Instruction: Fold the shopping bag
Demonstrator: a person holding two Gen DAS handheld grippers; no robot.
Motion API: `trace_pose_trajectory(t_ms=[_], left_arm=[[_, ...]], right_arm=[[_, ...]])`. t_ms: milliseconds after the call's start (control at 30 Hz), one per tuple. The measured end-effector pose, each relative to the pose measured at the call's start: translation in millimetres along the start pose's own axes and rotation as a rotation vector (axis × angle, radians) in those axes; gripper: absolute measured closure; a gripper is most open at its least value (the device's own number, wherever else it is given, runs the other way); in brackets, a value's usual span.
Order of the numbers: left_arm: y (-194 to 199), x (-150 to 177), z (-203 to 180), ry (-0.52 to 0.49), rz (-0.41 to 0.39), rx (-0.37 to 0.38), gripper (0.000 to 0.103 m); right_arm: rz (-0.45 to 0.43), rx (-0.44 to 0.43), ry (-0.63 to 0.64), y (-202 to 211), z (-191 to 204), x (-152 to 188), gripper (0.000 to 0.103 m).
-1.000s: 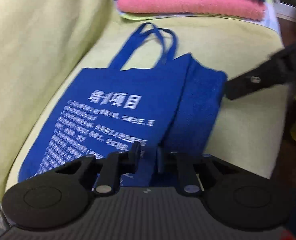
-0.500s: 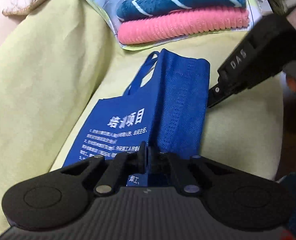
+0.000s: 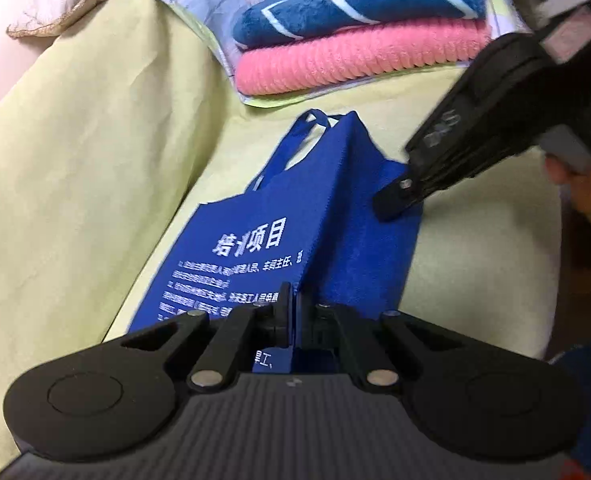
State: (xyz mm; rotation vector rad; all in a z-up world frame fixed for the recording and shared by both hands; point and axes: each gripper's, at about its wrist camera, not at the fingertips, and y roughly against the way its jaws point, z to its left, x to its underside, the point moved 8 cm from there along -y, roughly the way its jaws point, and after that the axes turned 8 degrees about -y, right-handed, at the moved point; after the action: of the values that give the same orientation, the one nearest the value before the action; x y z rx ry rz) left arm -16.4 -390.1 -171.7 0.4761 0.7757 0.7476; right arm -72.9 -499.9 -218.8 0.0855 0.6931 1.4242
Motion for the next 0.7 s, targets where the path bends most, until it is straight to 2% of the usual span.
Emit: trace_pose_trajectory(t_ms=[233, 400, 467, 500, 533, 600, 700], left_arm=[[-13.6, 9.9, -35.0, -0.132, 0.031, 0.068, 0.103], [-22.8, 11.7, -46.6, -0.154, 0.044, 0.088, 0.103], [-22.3, 13.3, -48.4, -0.158, 0.041, 0.085, 0.103], [-21.6, 14.0, -48.4, -0.154, 0.04, 0.087, 0.103], [-21.0, 14.5, -48.4, -0.15, 0.039, 0.089, 0.103], [-20.3, 14.7, -49.6, -0.152, 0.038, 0.087, 0.103], [-19.4, 14.8, -51.8, -0.156, 0.037, 0.082, 0.103]], right_arm=[[0.01, 0.03, -0.034, -2.6, -12.8, -3.3, 0.098], [0.029, 0.064, -0.062, 19.3, -27.5, 3.5, 0.097], [0.025, 0.039, -0.087, 30.5, -28.6, 4.4, 0.094], [0.021, 0.017, -0.1, 33.5, -28.0, 2.8, 0.088], [0.017, -0.003, -0.108, 33.0, -26.5, -0.3, 0.073], [0.001, -0.028, -0.108, 35.2, -18.5, -2.8, 0.059], [0.016, -0.025, -0.122, 22.1, -8.6, -8.2, 0.059]])
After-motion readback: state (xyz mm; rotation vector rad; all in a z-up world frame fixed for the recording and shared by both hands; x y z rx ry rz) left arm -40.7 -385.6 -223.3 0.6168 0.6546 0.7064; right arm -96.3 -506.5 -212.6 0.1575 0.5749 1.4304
